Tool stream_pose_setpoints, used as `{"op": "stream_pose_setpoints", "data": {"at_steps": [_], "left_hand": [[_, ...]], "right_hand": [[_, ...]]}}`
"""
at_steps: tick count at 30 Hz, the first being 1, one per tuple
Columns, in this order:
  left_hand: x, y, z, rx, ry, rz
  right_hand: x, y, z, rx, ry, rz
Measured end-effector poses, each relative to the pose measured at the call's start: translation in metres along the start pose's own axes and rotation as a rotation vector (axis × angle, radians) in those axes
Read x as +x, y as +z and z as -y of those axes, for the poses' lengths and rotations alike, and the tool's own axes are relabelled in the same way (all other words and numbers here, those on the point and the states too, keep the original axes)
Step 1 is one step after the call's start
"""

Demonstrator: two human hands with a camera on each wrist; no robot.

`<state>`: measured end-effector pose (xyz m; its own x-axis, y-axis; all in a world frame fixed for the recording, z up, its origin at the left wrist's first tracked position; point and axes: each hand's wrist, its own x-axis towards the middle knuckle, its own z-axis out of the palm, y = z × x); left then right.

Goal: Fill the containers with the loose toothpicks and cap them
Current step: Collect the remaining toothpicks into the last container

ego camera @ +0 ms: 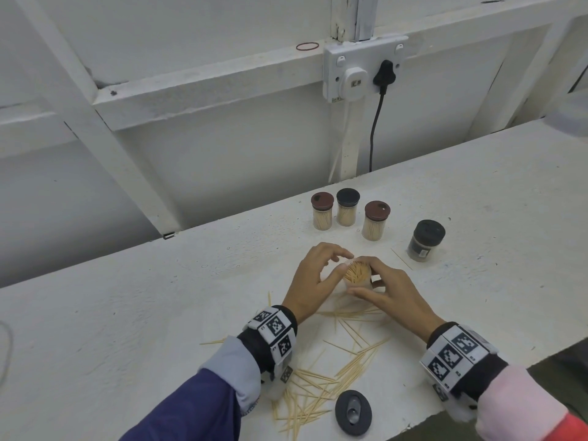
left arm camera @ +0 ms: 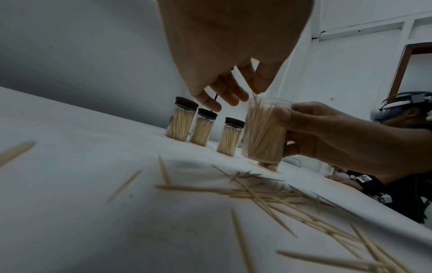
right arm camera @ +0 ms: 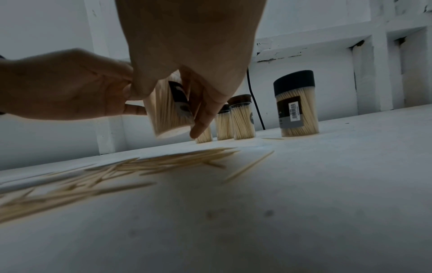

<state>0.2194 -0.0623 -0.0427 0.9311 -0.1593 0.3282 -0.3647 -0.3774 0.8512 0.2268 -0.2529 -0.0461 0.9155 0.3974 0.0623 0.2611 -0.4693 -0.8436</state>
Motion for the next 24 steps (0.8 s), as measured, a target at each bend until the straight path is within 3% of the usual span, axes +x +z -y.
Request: {"op": "stream_pose_setpoints", "data": {"at_steps": [9,13,16,19,21,24], "left_hand": [[0.004,-0.003,-0.007,0.009,-0.040,-0.012],[0.007,0.000,-0.006,0.105,-0.090,0.045],[0.009,-0.004,-0.010,0.131,-0.027,0.034],[0.006,-0.010,-0.012,0.115,-0.075,-0.022],[0.003,-0.014,-0.006,0.230,-0.149,0.080],[-0.003,-0.016,0.006,0.561,-0.266,0.499]], "right_hand": [[0.001,0.001,-0.006,-0.019,-0.034,-0.008],[0.000,0.005,-0.008,-0.049,-0.068,0.025],[0.001,0.004,-0.006,-0.075,-0.053,-0.046],[0.001,0.002,-0.006,-0.083,-0.010,-0.144],[0.002,0.001,-0.009,-0.071,0.019,-0.183],[0.003,0.000,-0.012,-0.054,0.036,-0.191]]}}
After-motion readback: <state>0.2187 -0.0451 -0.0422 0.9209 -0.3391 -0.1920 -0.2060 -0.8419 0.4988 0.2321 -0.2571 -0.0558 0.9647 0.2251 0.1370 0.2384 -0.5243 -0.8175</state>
